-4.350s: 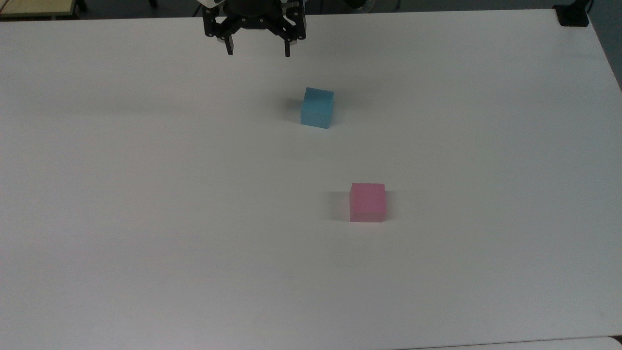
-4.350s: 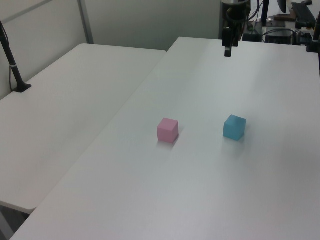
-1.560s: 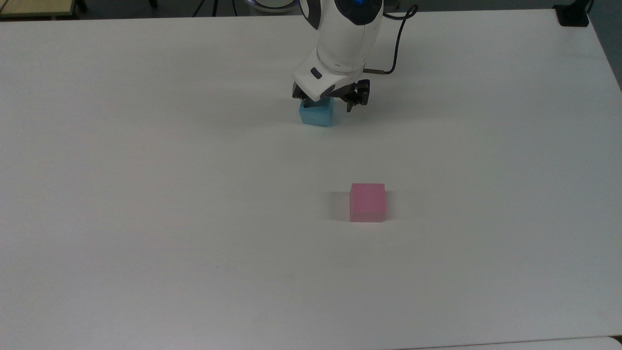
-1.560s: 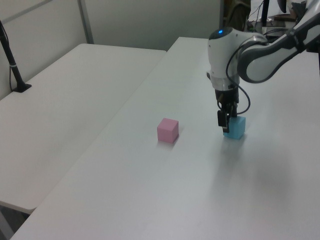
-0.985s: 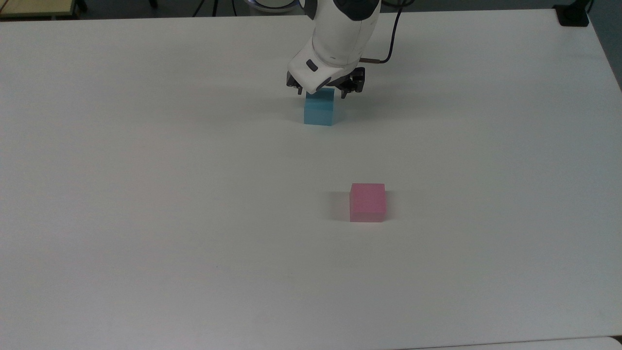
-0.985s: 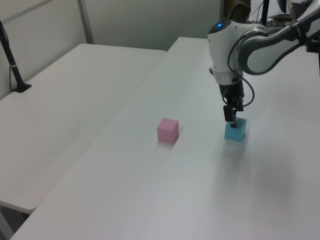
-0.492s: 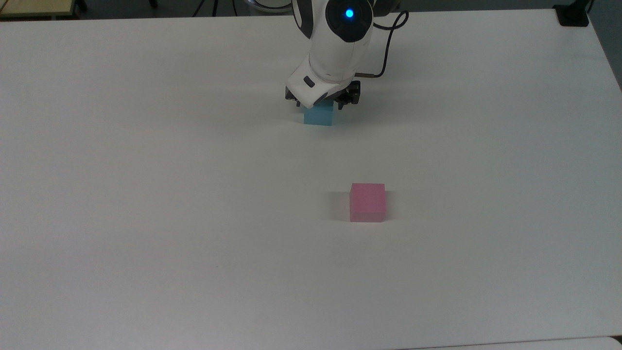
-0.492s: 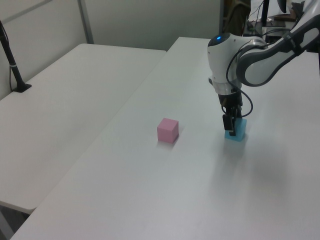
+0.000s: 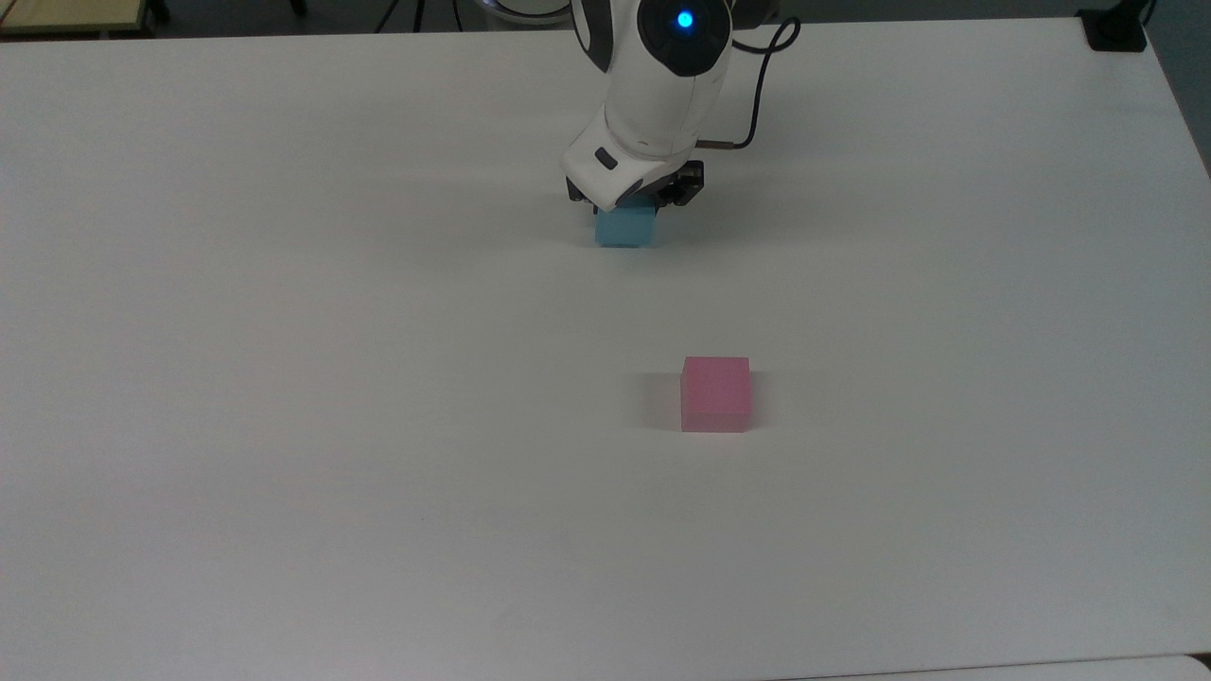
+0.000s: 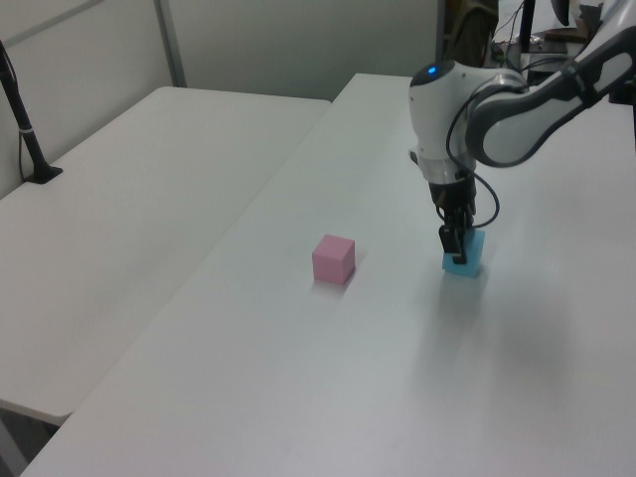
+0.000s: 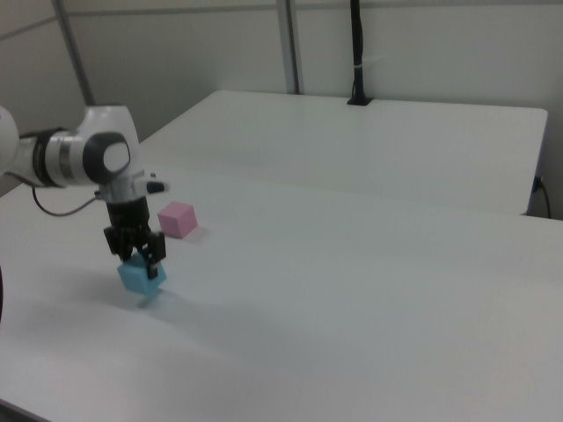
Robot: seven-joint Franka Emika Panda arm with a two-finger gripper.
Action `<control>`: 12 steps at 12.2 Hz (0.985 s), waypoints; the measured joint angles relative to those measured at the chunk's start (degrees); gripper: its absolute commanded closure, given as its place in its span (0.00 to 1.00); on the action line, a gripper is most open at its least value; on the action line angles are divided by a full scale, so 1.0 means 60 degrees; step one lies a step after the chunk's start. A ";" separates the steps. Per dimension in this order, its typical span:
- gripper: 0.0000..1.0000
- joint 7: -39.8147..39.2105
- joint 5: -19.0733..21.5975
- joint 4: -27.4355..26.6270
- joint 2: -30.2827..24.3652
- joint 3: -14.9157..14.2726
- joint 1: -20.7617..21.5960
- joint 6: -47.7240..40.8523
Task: Put blue cube on pink cube
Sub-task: 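Carry the blue cube over the pink cube and lower it on top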
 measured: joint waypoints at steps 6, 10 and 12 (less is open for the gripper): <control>0.82 -0.0723 0.0510 0.2970 0.0015 0.0000 -0.0040 -0.1192; 0.79 -0.0649 0.0559 0.5320 0.1845 0.0000 0.0110 -0.0498; 0.79 -0.0486 0.0559 0.5552 0.2436 0.0000 0.0118 0.0448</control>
